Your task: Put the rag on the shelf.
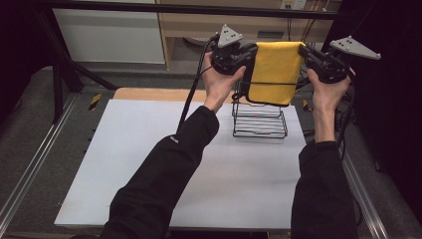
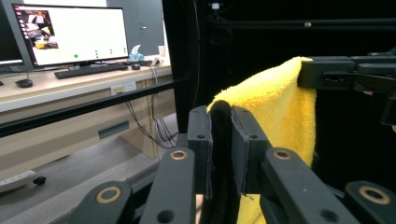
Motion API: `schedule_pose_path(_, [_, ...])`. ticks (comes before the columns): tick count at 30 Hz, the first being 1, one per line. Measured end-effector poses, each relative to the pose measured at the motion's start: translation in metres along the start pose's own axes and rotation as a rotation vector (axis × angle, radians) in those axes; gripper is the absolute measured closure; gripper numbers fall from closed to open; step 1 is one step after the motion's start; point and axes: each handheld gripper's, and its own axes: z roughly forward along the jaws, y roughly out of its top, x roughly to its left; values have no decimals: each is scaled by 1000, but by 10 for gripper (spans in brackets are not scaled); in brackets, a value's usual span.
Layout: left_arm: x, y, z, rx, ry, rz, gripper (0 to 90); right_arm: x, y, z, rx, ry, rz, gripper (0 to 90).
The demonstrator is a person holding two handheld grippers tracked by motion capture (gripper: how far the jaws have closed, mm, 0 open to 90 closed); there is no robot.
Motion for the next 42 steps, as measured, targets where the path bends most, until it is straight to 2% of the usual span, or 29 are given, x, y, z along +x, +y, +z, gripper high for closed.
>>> schedule_pose_path(4, [-1, -5, -5, 4, -17, -7, 787, 2, -7, -2, -1, 13, 2, 837])
schedule_pose_path(13, [-8, -10, -13, 25, -34, 12, 786, 6, -10, -12, 13, 24, -12, 835])
schedule_pose_path(20, [-15, -14, -15, 69, -42, 25, 785, 8, -14, -21, 36, 26, -26, 834])
schedule_pose_path(26, [-22, -17, -20, 86, -48, 49, 784, 11, -20, -32, 44, 36, -29, 833])
schedule_pose_path(32, [-28, -24, -25, 100, -56, 68, 782, 16, -29, -44, 56, 48, -35, 832])
schedule_pose_path(42, [-37, -44, -32, 119, -71, 64, 774, 24, -43, -58, 96, 58, -32, 833])
